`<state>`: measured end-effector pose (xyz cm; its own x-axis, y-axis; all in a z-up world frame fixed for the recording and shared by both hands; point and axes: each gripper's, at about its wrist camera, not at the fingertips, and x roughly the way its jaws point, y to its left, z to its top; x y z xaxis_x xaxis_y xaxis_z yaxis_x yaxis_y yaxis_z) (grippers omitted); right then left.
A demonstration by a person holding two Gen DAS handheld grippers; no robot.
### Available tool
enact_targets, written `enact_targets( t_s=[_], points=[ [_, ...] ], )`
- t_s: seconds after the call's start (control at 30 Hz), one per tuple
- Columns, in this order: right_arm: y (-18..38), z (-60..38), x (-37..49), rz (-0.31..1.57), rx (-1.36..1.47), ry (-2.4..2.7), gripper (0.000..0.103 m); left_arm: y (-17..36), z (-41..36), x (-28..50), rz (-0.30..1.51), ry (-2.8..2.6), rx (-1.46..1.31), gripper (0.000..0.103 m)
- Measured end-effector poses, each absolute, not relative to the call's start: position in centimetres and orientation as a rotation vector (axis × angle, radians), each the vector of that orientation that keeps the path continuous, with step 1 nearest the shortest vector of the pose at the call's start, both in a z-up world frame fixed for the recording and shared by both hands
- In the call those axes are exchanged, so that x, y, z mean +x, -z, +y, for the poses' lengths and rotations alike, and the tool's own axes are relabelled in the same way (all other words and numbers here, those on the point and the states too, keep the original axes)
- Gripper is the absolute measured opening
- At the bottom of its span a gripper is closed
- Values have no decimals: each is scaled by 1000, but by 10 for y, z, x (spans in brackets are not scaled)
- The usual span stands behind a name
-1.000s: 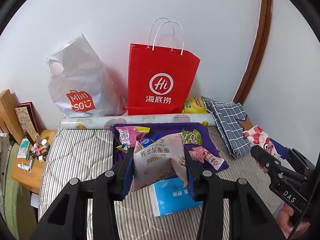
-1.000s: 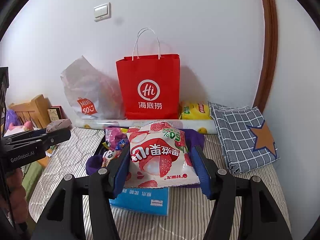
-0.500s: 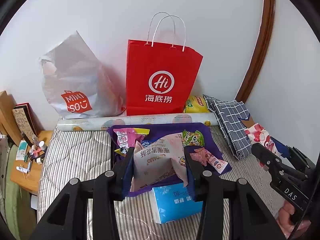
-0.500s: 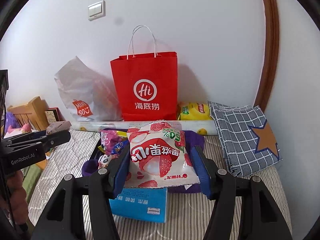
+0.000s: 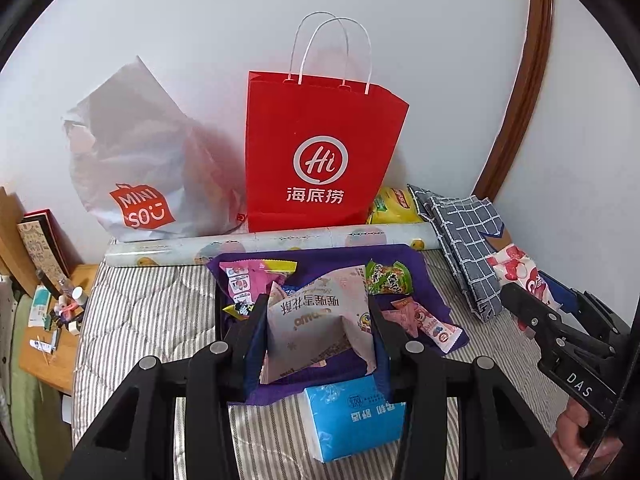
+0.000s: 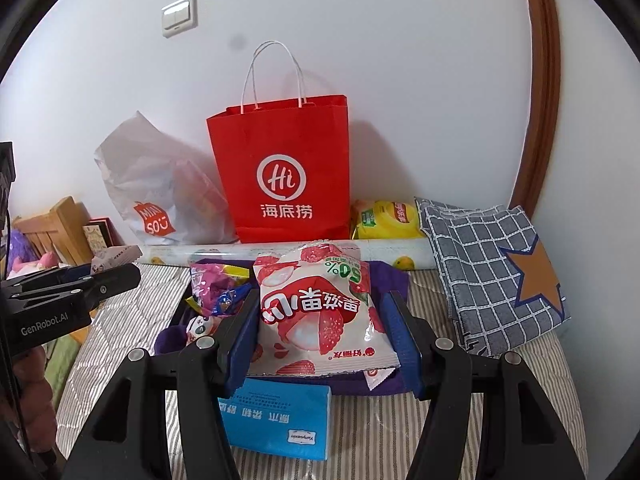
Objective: Organize snacks
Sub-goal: 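Lower both held packets with both grippers onto the snack pile on the towel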
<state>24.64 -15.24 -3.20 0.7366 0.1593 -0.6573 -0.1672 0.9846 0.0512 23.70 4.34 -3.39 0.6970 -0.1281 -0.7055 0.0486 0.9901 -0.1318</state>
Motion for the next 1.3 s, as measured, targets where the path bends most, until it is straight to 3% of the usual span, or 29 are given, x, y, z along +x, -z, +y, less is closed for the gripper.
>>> enact_targets(
  t_s=[1.3],
  points=[
    [77,-153,326,786,-25,-164,60,78,57,312,868,82,-105,42]
  ],
)
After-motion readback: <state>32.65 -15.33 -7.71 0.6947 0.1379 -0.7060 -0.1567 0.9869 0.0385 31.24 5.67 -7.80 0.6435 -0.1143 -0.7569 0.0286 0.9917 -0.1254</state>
